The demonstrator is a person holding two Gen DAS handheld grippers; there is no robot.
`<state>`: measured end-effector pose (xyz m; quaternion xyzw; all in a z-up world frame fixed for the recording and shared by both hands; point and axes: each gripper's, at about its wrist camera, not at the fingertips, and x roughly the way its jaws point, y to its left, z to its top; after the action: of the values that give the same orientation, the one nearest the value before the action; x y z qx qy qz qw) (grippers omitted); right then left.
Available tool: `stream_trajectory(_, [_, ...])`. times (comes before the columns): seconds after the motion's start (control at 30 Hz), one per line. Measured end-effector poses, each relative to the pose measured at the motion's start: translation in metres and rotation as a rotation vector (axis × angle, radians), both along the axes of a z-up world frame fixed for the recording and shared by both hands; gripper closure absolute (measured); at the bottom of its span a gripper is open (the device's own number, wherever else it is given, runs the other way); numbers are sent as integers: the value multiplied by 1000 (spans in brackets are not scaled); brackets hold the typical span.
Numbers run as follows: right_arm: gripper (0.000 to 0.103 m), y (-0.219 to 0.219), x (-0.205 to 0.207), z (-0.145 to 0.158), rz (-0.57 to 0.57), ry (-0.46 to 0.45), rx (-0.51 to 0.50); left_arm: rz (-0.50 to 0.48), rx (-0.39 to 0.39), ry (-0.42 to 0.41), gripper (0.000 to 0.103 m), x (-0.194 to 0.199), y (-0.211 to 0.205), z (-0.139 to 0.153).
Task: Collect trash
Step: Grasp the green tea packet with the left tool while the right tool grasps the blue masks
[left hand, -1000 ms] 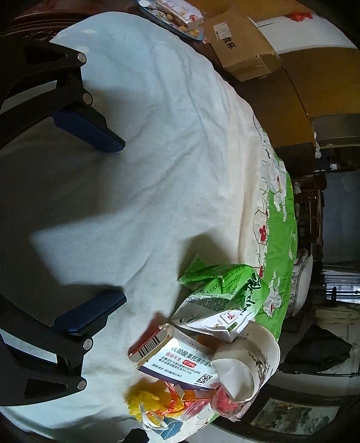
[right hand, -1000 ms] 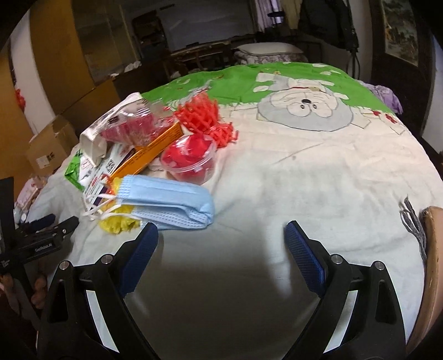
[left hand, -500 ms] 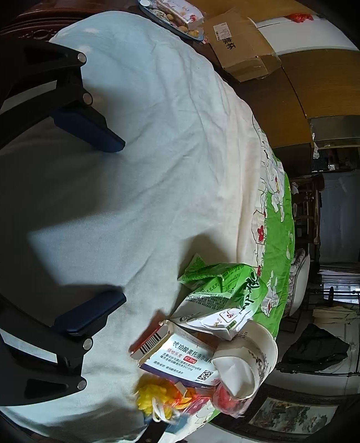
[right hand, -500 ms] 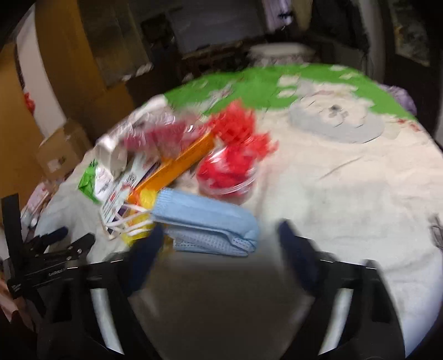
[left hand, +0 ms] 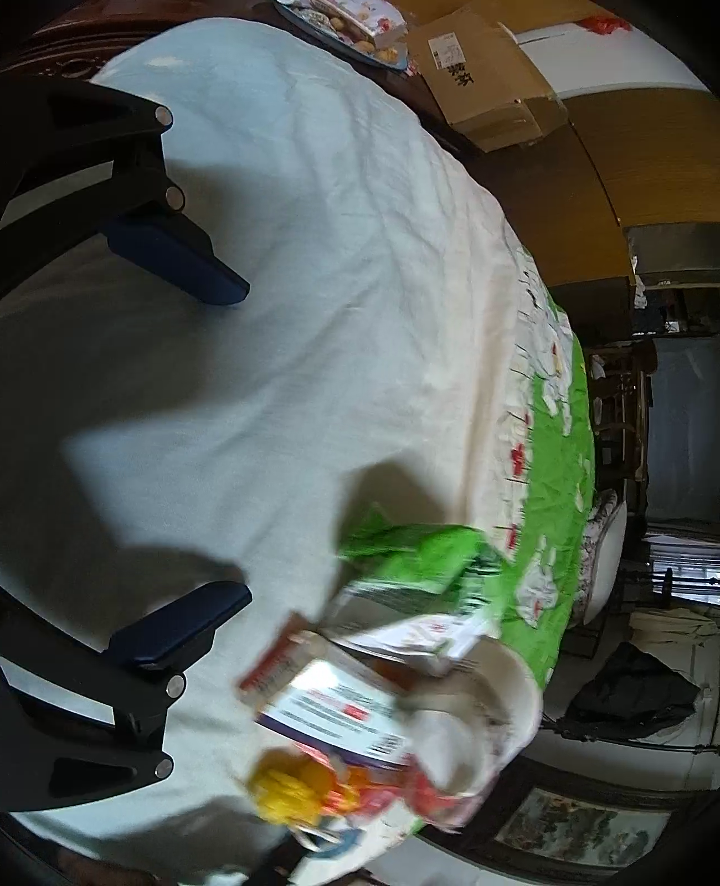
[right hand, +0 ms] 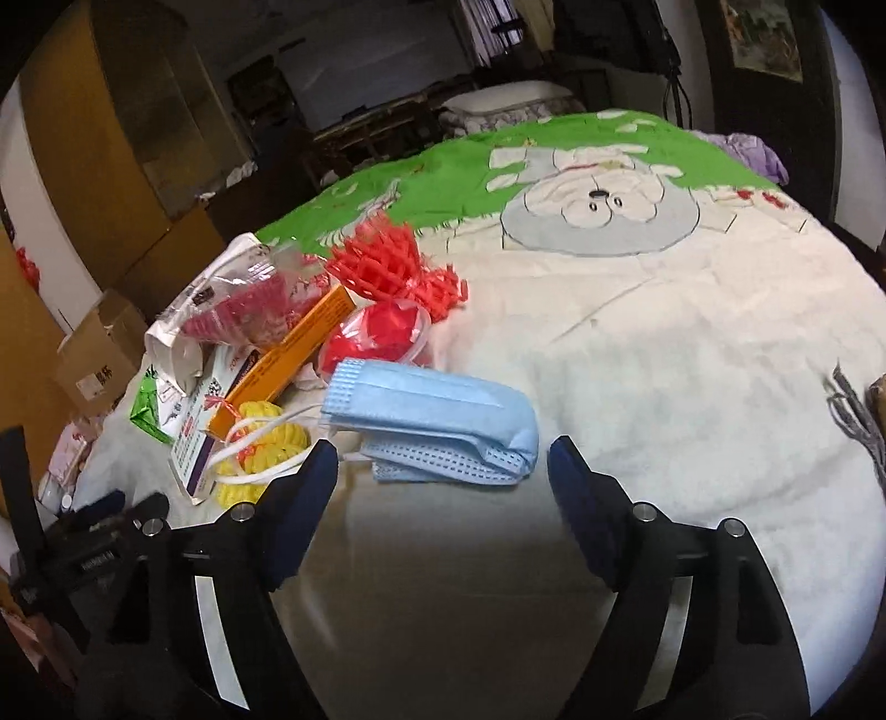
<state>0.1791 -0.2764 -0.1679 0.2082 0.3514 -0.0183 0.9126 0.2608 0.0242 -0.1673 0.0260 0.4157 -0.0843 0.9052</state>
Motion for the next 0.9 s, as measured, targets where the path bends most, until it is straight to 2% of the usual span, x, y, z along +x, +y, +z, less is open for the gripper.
stream_trajectory(0.13, [24, -1, 2, 0, 3, -4, 15, -23, -57, -38, 5, 20, -7, 25])
stream_trajectory(0.27, [21, 1, 4, -1, 11, 0, 11, -91, -37, -94, 5, 39, -37, 40])
stream_trajectory(0.33, [20, 1, 6, -1, 14, 1, 15, -135, 4, -97, 5, 49, -55, 38])
stream_trajectory(0.4, [20, 1, 6, -2, 16, -1, 21, -138, 55, -87, 5, 63, -68, 28])
stream_trajectory(0.47, [19, 0, 5, -2, 17, -3, 27, -150, 55, -53, 4, 74, -74, 15])
stream_trajectory(0.57, [19, -1, 6, -2, 19, -6, 37, -159, 5, -42, 5, 69, -69, 11])
stream_trajectory(0.7, [19, -1, 5, -2, 19, -9, 40, -178, 28, -62, 27, 52, -59, 11])
stream_trajectory(0.83, [19, -2, 5, -2, 19, -10, 47, -189, 54, -104, 28, 32, -49, 14])
stream_trajectory(0.87, [19, -1, 5, -2, 20, -10, 47, -193, 63, -115, 27, 30, -50, 15])
stream_trajectory(0.9, [18, -1, 5, -2, 22, -10, 48, -189, 75, -120, 19, 30, -52, 15])
